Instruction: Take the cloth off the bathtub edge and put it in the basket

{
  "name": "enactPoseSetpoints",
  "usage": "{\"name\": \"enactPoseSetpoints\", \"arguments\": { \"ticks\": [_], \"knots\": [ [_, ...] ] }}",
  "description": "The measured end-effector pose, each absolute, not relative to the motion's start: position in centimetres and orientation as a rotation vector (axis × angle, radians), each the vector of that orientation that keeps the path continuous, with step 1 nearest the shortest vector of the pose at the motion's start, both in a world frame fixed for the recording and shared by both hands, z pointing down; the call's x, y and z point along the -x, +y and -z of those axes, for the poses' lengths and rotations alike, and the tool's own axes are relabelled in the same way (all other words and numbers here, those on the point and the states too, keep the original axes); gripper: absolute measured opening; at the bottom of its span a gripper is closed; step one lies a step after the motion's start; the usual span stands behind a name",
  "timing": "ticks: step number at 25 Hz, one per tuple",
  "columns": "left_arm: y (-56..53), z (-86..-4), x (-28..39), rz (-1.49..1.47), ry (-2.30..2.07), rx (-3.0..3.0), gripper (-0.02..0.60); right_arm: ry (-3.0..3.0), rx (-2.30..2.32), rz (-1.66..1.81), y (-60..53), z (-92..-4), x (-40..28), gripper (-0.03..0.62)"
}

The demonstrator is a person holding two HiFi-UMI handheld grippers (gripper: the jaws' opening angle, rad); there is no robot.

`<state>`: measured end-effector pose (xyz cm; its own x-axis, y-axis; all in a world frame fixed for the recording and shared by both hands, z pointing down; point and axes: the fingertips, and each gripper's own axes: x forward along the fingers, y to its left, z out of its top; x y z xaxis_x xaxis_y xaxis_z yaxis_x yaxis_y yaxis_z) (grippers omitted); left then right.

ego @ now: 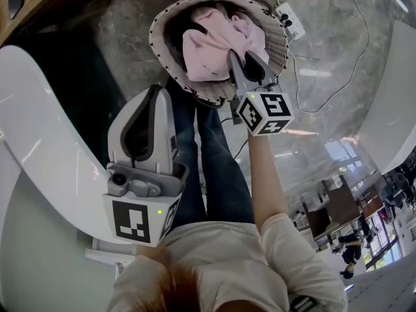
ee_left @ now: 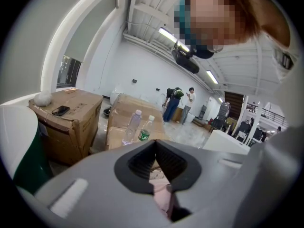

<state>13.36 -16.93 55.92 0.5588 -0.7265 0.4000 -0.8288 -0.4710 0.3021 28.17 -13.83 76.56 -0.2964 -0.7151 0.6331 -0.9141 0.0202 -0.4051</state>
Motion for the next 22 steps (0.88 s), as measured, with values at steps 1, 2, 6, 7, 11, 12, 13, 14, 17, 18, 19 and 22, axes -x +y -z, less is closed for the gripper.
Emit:
{"name": "enactPoseSetpoints", "arguments": {
  "ticks": [1, 2, 6, 7, 11, 12, 13, 14, 17, 18, 19, 22],
  "knots": [
    [-16.8, -55.9, -13.3, -0.298, -1.252, -2.332, 0.049, -2.033, -1.682, -1.149, -13.8, -77.3, -28.2, 0.086],
    [-16.7, -55.9, -13.3, -0.296, -1.250, -2.332, 0.049, -2.019, -1.678, -1.158, -13.7, -77.9, -28.2, 0.086],
    [-16.4, -56.0, -13.3, -0.289, -1.245, -2.335, 0.049, -1.963, -1.675, -1.195, -13.1, -80.6, -28.6, 0.087],
    [-16.2, -56.1, -13.3, -0.294, -1.242, -2.333, 0.049, -1.947, -1.675, -1.204, -13.0, -81.3, -28.8, 0.087],
    [-15.8, -56.3, -13.2, -0.298, -1.237, -2.329, 0.049, -1.879, -1.658, -1.246, -12.2, -84.0, -28.7, 0.087],
    [-15.7, -56.3, -13.2, -0.298, -1.237, -2.329, 0.049, -1.862, -1.649, -1.254, -12.0, -84.6, -28.6, 0.087],
    [-15.6, -56.3, -13.1, -0.298, -1.237, -2.330, 0.049, -1.845, -1.640, -1.261, -11.9, -85.3, -28.4, 0.087],
    [-15.6, -56.4, -13.1, -0.299, -1.236, -2.331, 0.049, -1.826, -1.630, -1.268, -11.7, -85.9, -28.4, 0.087],
    [-15.5, -56.6, -12.8, -0.296, -1.241, -2.326, 0.049, -1.755, -1.601, -1.298, -10.9, -87.9, -28.3, 0.089],
    [-15.5, -56.7, -12.6, -0.296, -1.244, -2.323, 0.049, -1.731, -1.591, -1.309, -10.6, -88.5, -28.3, 0.089],
    [-15.4, -56.7, -12.5, -0.297, -1.245, -2.319, 0.049, -1.712, -1.584, -1.321, -10.4, -88.9, -28.3, 0.089],
    [-15.2, -56.8, -12.3, -0.299, -1.242, -2.311, 0.049, -1.717, -1.602, -1.320, -10.7, -88.6, -28.7, 0.089]
  ]
}}
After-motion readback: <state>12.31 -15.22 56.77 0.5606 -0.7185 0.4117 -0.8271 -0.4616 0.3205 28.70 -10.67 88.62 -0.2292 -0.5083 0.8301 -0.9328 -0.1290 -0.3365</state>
